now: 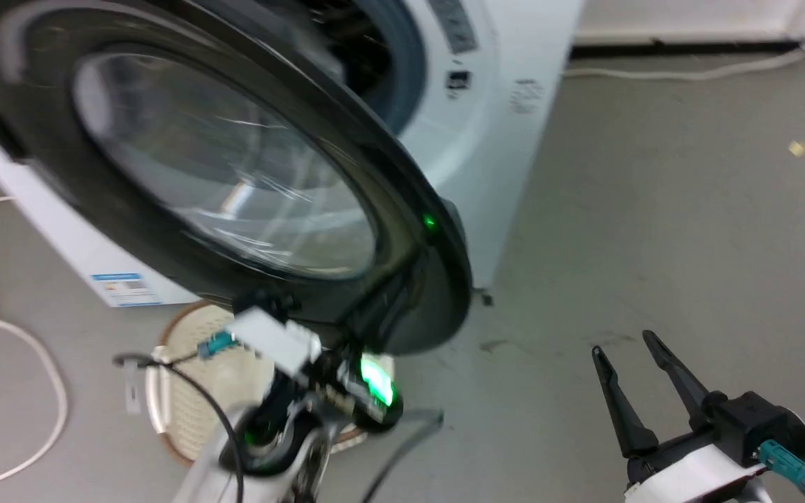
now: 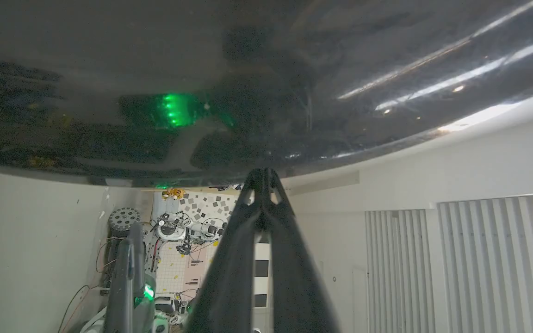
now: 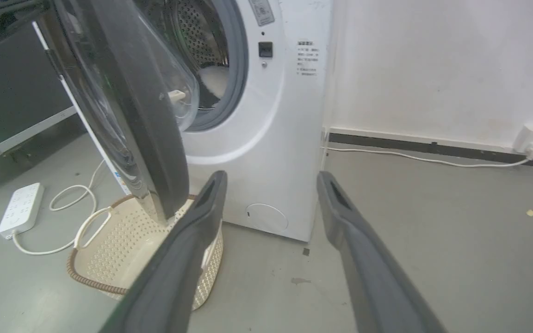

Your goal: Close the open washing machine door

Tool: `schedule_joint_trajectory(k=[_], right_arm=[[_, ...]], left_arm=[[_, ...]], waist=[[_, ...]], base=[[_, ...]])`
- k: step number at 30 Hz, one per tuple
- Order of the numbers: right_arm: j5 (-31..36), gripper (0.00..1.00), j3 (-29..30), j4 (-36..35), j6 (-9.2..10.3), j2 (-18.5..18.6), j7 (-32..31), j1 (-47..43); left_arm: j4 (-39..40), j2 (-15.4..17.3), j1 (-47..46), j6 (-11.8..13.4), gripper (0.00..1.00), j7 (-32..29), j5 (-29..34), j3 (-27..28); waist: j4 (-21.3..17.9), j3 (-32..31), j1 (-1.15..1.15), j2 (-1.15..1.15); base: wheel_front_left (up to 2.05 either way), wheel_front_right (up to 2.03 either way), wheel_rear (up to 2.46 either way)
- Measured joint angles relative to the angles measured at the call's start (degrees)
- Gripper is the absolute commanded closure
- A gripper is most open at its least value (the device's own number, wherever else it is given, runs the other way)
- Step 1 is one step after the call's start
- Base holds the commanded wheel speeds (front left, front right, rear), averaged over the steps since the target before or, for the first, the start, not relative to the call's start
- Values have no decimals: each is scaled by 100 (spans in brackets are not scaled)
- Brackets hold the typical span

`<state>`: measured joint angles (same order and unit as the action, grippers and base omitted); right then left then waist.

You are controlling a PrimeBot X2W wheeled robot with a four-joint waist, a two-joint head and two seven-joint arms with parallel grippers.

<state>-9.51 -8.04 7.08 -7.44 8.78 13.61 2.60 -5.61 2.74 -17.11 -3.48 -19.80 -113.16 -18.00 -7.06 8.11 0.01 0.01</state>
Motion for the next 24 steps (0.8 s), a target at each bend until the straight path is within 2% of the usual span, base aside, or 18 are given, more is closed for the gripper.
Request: schedule_joint_trajectory(k=[6, 12, 15, 18, 19, 20, 21, 24], right_arm=[[-8, 0, -68, 100, 0, -21, 53, 34], [-7, 0, -58, 166, 0, -43, 76, 42], [-7, 0, -48, 176, 0, -52, 89, 41], [-7, 0, -32, 159, 0, -51, 92, 17], [-7, 0, -13, 147, 0, -51, 101, -1], [-7, 0, 11, 132, 0, -52, 111, -18], [-5, 0, 37, 105, 0, -48, 112, -41], [-4, 0, 93, -18, 0, -38, 112, -154]], left_arm=[[-943, 2, -1011, -256, 100, 909, -353, -297], [-1425, -3, -1321, -360, 100, 1283, -604, -522], [-1276, 1, -1266, -370, 100, 1326, -380, -433], [-890, 88, -947, -374, 100, 1271, 180, -352], [-715, 155, -790, -374, 72, 1277, 367, -327], [-536, 247, -618, -374, 31, 1290, 636, -327], [-366, 387, -459, -374, 0, 1330, 967, -358], [170, 926, -27, -374, 0, 1705, 2160, -458]], waist=[[-424, 236, 0, 0], [-401, 219, -1, 0], [-203, 90, -1, 0], [-82, -53, -1, 0], [-35, -101, -1, 0], [13, -155, -1, 0], [61, -209, -2, 0], [227, -370, -2, 0]], base=[[0, 0, 0], [0, 0, 0], [0, 0, 0], [0, 0, 0], [0, 0, 0], [0, 0, 0], [0, 0, 0], [0, 0, 0]])
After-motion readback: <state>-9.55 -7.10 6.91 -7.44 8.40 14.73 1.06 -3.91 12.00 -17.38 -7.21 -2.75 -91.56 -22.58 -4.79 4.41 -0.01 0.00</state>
